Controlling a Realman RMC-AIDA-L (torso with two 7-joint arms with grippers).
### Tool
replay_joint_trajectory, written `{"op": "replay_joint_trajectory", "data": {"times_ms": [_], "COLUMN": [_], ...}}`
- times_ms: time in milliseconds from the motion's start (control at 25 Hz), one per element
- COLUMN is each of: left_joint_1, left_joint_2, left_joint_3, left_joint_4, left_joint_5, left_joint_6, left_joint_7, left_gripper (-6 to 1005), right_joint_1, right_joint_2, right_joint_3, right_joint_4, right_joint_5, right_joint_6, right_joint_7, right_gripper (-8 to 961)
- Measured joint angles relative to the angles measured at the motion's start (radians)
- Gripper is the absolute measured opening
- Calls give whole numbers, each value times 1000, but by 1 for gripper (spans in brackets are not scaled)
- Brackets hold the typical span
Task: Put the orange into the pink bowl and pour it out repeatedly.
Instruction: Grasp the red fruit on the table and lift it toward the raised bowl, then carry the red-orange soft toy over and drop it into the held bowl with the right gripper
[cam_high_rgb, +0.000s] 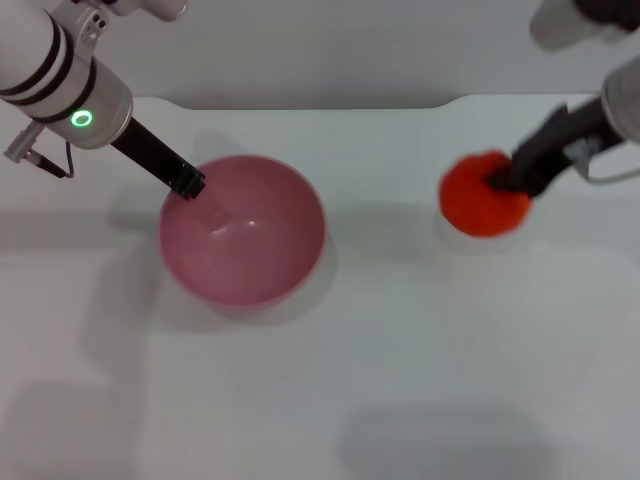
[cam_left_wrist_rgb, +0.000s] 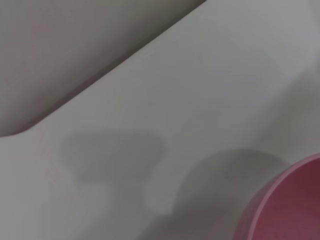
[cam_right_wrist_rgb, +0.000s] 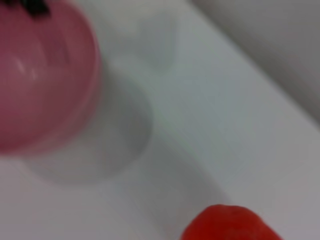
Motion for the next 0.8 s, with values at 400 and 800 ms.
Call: {"op": "replay_joint_trajectory", "data": {"times_ms": [400, 800], "left_joint_1": [-13, -38], "left_joint_2": [-10, -18], "left_joint_3": [22, 44], "left_joint_4": [-4, -8], "left_joint_5": [-10, -46], "left_joint_6": [-17, -41], "left_joint_7": [-1, -2], "left_gripper": [44, 44], "right_joint_1": [-112, -118], "right_joint_2": [11, 8], "right_joint_3": [8, -26], "right_joint_4": [-235, -210], "right_joint_5": [342, 549], "right_joint_6": [98, 103], "right_joint_7": [-96, -199], "right_gripper": [80, 64]}}
